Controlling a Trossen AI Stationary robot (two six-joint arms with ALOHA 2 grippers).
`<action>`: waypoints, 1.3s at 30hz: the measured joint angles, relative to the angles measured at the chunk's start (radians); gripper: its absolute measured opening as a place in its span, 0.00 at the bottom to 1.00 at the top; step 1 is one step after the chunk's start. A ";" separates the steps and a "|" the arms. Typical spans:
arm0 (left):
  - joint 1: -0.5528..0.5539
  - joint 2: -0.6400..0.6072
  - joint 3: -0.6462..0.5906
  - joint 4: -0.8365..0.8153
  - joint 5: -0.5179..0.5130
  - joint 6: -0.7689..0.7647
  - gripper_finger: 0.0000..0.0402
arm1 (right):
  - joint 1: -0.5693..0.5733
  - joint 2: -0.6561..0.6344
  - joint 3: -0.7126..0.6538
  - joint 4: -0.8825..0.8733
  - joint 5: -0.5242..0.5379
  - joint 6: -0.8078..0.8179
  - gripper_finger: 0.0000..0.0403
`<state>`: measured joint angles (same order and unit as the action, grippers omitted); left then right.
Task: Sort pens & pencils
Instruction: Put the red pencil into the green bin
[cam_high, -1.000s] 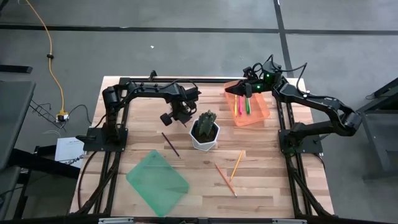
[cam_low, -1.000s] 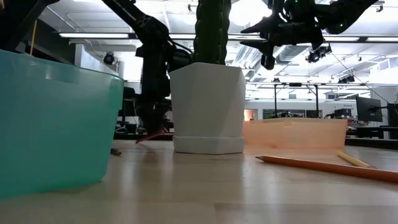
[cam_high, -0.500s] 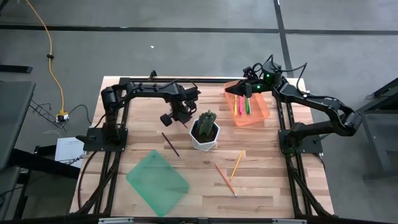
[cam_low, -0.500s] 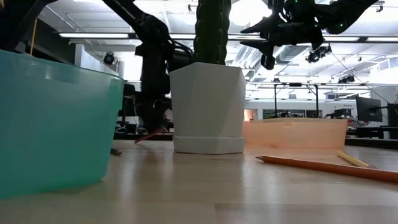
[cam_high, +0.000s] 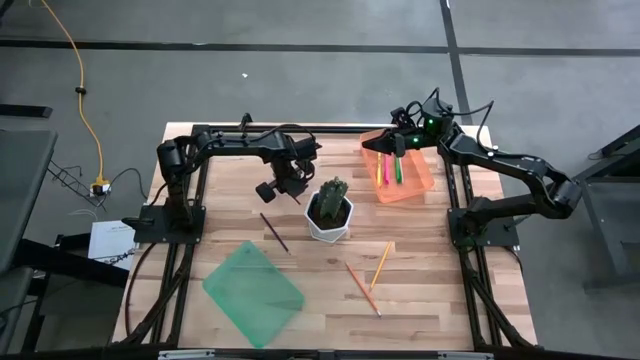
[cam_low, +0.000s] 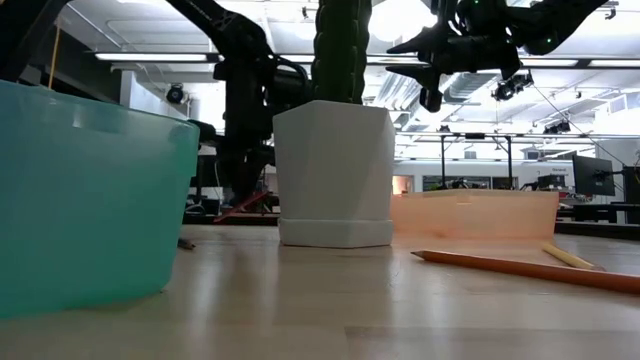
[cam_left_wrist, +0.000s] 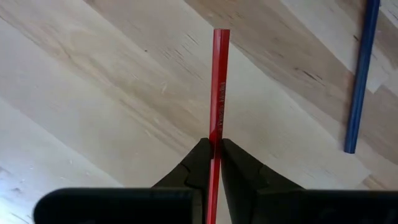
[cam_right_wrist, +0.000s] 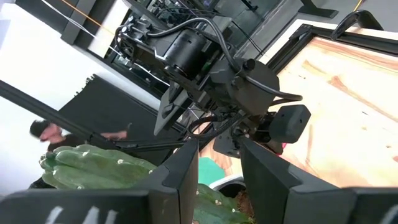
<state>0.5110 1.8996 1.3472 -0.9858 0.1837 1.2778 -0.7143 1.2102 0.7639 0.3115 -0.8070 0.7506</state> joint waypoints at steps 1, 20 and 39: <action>0.000 0.000 0.000 0.000 0.000 0.000 0.06 | 0.000 0.000 0.000 0.000 0.000 0.000 0.28; 0.000 -0.069 0.000 0.001 0.000 -0.002 0.06 | -0.004 0.000 0.000 0.000 0.000 0.008 0.28; -0.001 -0.167 0.000 -0.036 0.016 -0.023 0.06 | -0.014 0.000 0.000 0.000 0.000 0.011 0.28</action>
<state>0.5102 1.7326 1.3468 -1.0217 0.1995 1.2543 -0.7288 1.2104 0.7639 0.3119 -0.8066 0.7620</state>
